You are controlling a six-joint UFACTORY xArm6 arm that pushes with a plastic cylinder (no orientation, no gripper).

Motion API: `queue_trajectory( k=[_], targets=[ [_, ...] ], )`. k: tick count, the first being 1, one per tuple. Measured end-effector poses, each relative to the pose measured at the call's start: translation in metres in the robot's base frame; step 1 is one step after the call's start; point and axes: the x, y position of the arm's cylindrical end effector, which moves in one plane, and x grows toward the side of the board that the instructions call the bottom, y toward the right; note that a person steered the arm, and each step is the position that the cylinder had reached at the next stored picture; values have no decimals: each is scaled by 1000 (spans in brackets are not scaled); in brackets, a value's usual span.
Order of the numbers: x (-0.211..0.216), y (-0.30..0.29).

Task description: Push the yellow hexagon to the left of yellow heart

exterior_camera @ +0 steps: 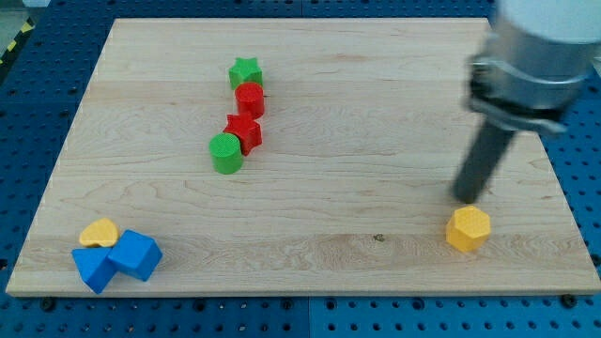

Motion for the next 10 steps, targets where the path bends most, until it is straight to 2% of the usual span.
queue_trajectory(
  k=[1, 2, 6, 7, 10],
  targets=[
    [30, 63],
    [49, 52],
    [47, -116],
    [48, -138],
    [86, -126]
  ],
)
